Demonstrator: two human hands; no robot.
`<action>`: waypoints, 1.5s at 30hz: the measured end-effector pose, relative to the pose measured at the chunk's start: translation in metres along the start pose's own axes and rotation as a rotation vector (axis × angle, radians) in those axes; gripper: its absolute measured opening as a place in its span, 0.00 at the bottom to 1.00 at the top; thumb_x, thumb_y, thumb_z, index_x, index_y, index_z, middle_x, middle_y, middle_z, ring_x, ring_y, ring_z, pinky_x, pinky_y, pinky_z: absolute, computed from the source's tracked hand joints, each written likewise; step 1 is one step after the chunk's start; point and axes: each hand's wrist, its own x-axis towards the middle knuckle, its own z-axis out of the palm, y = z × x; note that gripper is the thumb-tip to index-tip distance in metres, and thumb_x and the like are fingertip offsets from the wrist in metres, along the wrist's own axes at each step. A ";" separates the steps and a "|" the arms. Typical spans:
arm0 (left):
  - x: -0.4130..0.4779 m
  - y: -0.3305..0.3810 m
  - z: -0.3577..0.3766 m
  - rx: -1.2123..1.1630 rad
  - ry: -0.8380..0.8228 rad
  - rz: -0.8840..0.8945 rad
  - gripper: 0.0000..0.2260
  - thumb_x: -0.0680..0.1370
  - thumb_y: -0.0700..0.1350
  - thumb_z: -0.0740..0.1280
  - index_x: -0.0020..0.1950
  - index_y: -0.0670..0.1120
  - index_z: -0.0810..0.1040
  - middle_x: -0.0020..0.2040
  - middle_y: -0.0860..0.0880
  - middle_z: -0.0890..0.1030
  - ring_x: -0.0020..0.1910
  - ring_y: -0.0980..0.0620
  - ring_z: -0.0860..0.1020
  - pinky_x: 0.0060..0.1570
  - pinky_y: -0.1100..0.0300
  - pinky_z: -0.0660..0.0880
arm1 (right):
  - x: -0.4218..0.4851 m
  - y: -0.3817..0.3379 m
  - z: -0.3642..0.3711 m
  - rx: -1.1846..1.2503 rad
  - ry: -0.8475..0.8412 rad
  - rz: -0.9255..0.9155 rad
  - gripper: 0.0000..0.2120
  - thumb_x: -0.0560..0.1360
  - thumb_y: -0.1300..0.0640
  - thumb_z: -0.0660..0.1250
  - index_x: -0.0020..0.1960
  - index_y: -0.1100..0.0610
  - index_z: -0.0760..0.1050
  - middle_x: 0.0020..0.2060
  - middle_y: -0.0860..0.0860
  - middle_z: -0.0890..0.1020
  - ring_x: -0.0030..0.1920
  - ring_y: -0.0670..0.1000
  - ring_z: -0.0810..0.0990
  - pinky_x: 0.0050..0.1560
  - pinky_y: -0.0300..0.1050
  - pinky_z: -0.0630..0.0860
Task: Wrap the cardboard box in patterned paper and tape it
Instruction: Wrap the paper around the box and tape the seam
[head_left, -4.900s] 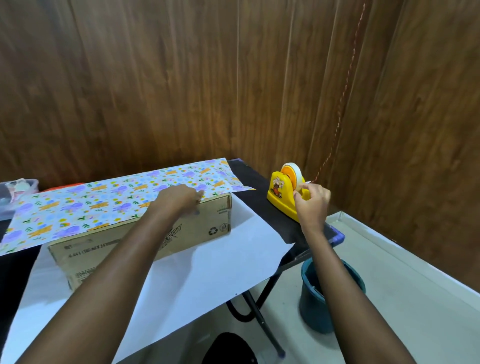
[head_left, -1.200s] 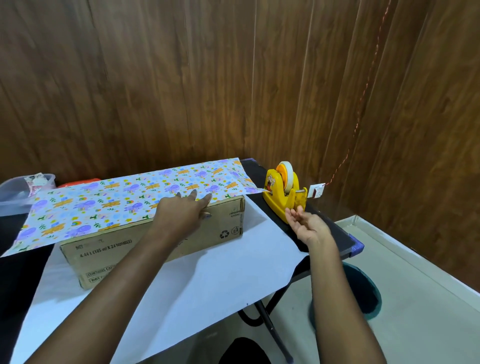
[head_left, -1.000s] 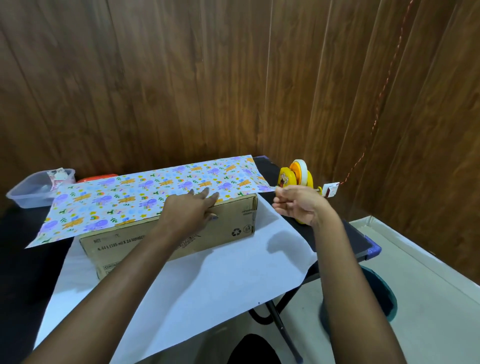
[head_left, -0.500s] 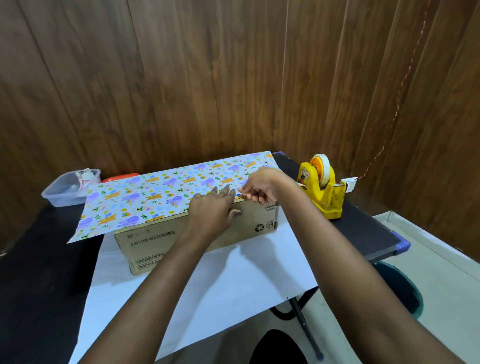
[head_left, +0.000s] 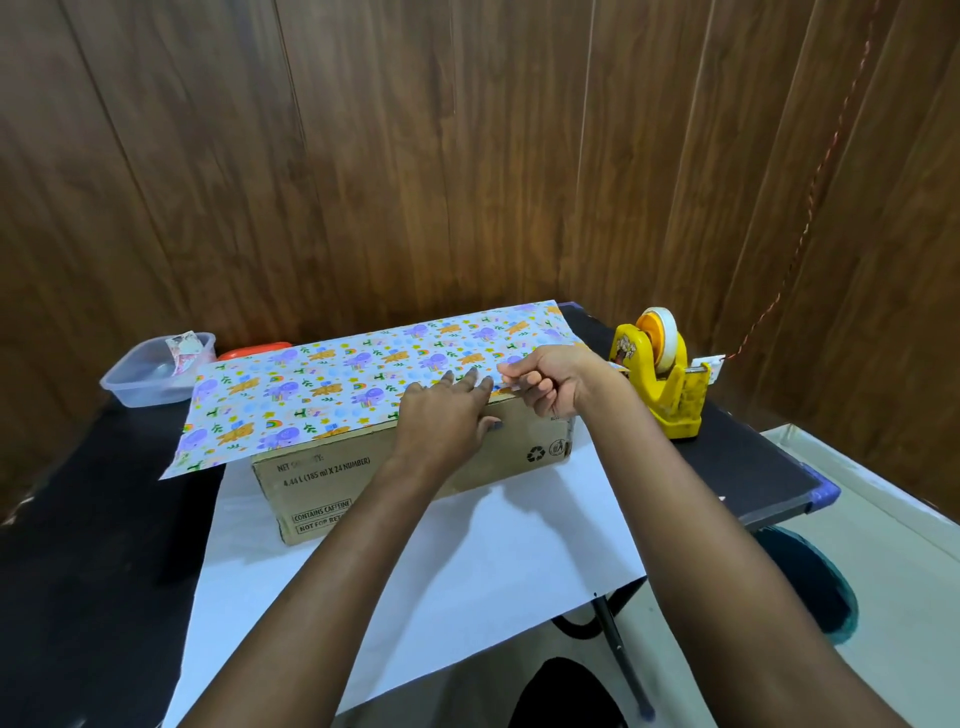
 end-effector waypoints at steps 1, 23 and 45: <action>0.000 0.000 0.000 -0.003 -0.001 0.000 0.24 0.80 0.59 0.55 0.75 0.53 0.59 0.76 0.53 0.60 0.73 0.51 0.62 0.60 0.53 0.66 | -0.001 0.000 0.001 -0.065 0.029 0.014 0.15 0.81 0.58 0.58 0.36 0.57 0.68 0.14 0.45 0.63 0.13 0.41 0.59 0.14 0.31 0.55; 0.001 -0.001 0.001 -0.016 -0.021 0.000 0.24 0.80 0.58 0.56 0.75 0.53 0.59 0.76 0.53 0.60 0.73 0.50 0.62 0.59 0.53 0.66 | -0.015 -0.013 0.020 -0.844 0.338 0.046 0.21 0.80 0.53 0.61 0.30 0.59 0.67 0.21 0.51 0.68 0.26 0.48 0.62 0.28 0.39 0.60; 0.005 -0.001 -0.011 0.071 -0.076 0.063 0.24 0.79 0.59 0.57 0.73 0.51 0.62 0.74 0.52 0.64 0.68 0.48 0.69 0.50 0.56 0.70 | -0.003 0.079 -0.013 -0.166 0.397 -0.289 0.15 0.70 0.56 0.75 0.30 0.61 0.74 0.22 0.54 0.77 0.19 0.47 0.73 0.23 0.33 0.66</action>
